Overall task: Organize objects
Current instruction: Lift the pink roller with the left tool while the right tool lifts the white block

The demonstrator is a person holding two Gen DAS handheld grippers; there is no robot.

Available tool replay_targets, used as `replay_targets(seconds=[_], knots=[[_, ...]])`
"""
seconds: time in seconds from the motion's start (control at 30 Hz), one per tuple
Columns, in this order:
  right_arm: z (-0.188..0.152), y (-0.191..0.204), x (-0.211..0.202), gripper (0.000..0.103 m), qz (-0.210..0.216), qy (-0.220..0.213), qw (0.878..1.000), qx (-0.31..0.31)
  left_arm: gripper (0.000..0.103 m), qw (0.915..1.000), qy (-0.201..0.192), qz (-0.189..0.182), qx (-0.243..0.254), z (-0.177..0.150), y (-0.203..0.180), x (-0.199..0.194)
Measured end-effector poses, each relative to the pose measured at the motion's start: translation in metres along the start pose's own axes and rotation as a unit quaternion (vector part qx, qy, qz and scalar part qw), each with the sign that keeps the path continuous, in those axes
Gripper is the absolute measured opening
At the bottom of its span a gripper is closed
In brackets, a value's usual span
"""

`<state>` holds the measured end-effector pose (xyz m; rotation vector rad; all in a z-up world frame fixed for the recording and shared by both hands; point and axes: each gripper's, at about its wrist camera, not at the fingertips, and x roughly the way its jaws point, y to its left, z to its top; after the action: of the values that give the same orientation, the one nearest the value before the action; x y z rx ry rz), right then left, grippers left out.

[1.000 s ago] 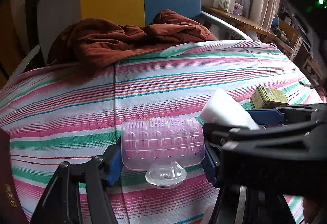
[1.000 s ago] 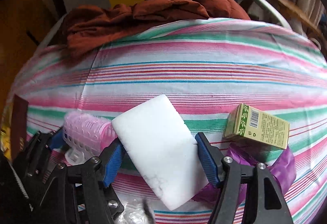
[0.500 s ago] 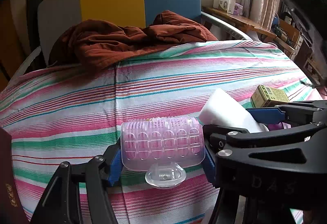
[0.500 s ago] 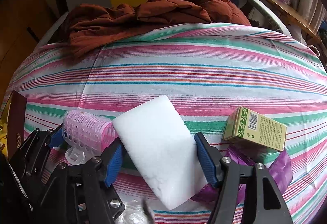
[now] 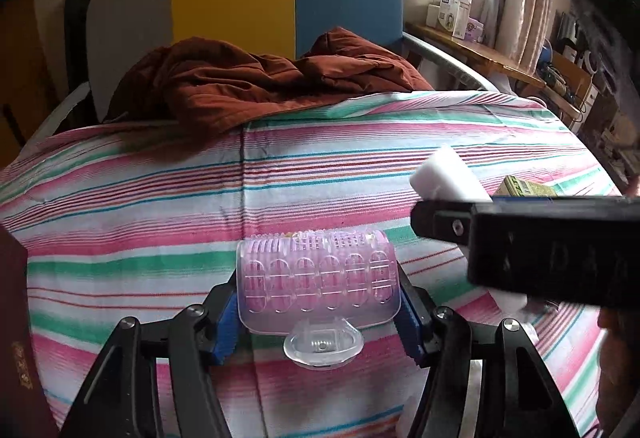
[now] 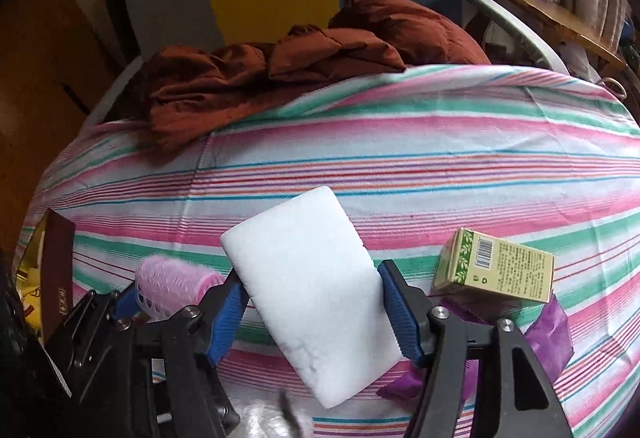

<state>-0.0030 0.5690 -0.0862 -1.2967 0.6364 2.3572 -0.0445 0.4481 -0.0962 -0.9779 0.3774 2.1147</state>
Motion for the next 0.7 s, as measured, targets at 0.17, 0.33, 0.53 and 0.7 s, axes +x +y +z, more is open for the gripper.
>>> replay_targets(seconds=[0.17, 0.33, 0.53, 0.7], knots=[[0.002, 0.009, -0.006, 0.065, 0.018, -0.017, 1.000, -0.019, 0.064, 0.9998, -0.017, 0.007, -0.002, -0.009, 0.007, -0.026], [-0.003, 0.023, -0.014, 0.065, 0.030, -0.036, 0.998, -0.047, 0.064, 0.9991, -0.038, 0.015, 0.014, -0.022, 0.015, -0.061], [-0.007, 0.037, -0.018, 0.065, 0.031, -0.053, 0.996, -0.071, 0.064, 0.9987, -0.048, 0.015, -0.011, -0.032, 0.037, -0.103], [-0.010, 0.041, -0.017, 0.065, 0.015, -0.057, 0.995, -0.077, 0.064, 0.9975, -0.063, 0.031, -0.007, -0.038, 0.051, -0.134]])
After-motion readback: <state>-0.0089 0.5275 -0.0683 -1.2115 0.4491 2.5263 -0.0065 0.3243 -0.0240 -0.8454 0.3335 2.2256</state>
